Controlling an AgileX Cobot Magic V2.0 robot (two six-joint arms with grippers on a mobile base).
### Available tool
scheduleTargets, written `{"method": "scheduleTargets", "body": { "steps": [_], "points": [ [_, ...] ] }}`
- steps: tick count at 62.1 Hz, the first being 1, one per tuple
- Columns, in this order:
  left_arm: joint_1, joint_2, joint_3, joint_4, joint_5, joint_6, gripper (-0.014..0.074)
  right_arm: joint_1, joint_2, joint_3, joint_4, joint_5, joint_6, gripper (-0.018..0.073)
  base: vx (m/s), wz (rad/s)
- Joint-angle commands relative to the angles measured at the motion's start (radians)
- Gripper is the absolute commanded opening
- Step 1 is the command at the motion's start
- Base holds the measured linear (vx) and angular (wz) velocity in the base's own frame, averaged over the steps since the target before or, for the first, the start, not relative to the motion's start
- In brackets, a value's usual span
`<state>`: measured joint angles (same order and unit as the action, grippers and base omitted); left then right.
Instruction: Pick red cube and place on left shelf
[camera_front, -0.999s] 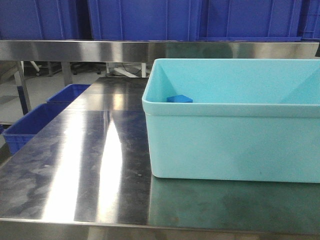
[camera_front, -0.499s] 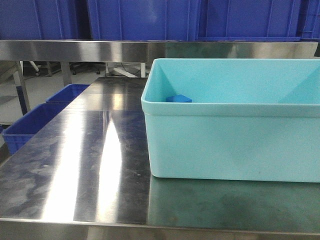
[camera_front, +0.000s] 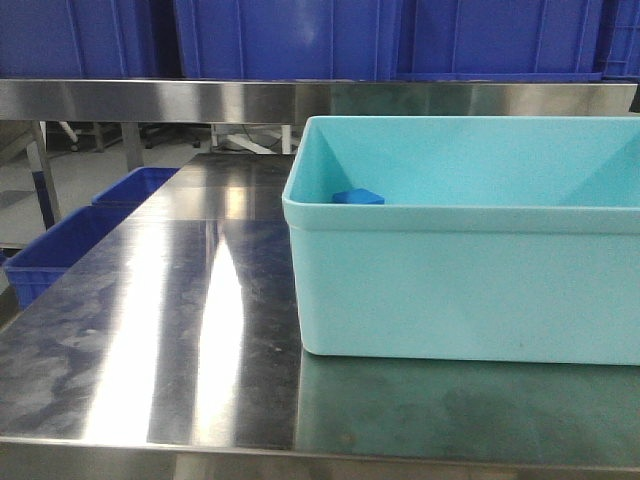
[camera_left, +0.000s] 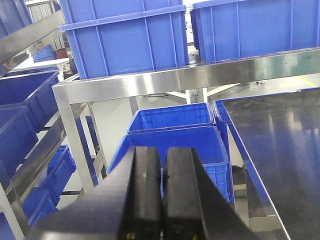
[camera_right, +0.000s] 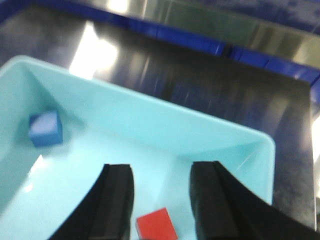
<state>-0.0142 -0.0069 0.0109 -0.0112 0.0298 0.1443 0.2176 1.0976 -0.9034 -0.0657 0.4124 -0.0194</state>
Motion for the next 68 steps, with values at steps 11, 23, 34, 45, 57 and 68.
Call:
{"method": "scheduleTargets", "body": {
  "steps": [11, 23, 34, 45, 57, 68],
  "points": [
    [-0.007, 0.0, 0.022, -0.005, -0.09, 0.001, 0.0106, 0.004, 0.107, -0.077, -0.066, 0.019, -0.017, 0.0414, 0.0, 0.0],
    [-0.007, 0.0, 0.022, -0.005, -0.09, 0.001, 0.0106, 0.004, 0.129, -0.077, -0.066, -0.053, -0.017, 0.0414, 0.0, 0.0],
    [-0.007, 0.0, 0.022, -0.005, -0.09, 0.001, 0.0106, 0.004, 0.129, -0.077, -0.066, -0.069, -0.017, 0.0414, 0.0, 0.0],
    [-0.007, 0.0, 0.022, -0.005, -0.09, 0.001, 0.0106, 0.004, 0.131, -0.077, -0.066, -0.008, -0.023, 0.0384, 0.0, 0.0],
    [-0.007, 0.0, 0.022, -0.005, -0.09, 0.001, 0.0106, 0.004, 0.145, -0.077, -0.066, 0.03, -0.089, 0.0352, 0.0, 0.0],
    [-0.007, 0.0, 0.022, -0.005, -0.09, 0.001, 0.0106, 0.004, 0.171, -0.077, -0.066, 0.038, -0.101, 0.0383, 0.0, 0.0]
  ]
}}
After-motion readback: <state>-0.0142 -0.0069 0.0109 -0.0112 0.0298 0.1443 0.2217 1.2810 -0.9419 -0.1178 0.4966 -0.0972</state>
